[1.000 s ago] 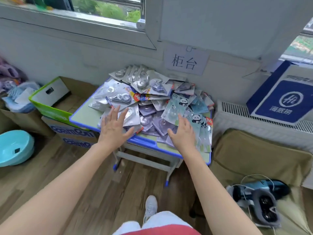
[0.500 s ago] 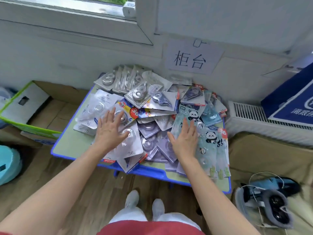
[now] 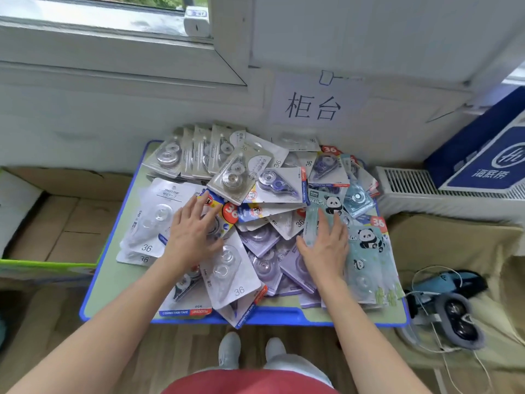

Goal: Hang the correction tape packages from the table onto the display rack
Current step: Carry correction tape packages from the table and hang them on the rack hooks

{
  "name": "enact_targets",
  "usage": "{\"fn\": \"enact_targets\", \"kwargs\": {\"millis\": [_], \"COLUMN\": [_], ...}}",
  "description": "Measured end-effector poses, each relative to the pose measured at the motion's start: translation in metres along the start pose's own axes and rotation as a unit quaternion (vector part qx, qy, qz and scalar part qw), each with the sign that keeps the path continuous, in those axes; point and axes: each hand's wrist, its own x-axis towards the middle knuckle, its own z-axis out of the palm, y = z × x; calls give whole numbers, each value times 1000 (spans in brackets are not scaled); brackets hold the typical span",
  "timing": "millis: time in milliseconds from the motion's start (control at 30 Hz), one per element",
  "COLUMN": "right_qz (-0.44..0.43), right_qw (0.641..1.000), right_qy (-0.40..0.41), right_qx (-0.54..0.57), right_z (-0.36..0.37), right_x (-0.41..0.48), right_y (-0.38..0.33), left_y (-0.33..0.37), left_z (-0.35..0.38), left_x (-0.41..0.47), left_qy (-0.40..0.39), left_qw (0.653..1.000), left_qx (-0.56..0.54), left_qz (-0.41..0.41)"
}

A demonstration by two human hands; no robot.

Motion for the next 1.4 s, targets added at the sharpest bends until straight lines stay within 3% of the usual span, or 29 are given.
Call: {"fn": "enact_targets", "kwargs": {"millis": [567,800,967,1200,1400], "right_qz": [56,9,-39,-28,41], "right_qw": [996,995,996,997,995], "right_qy": [63,77,42,26,67], "right_qx": [23,63,65,62,65], "right_z": [-21,-27,-29,-39,-50], "right_x": [-17,-54,-97,-176,-254], "right_y": [-1,17,46,104,157], "left_y": [4,20,56,112,161], "left_z": [-16,-21,-11,12,23], "left_x": [-14,-50,-102,-186,-226], "left_qy": [32,77,95,66,52], "left_qw": [999,996,993,995,994], "left_qx": [20,0,-35,-64,-70], "left_qz": [-25,-54,-59,-24,71]}}
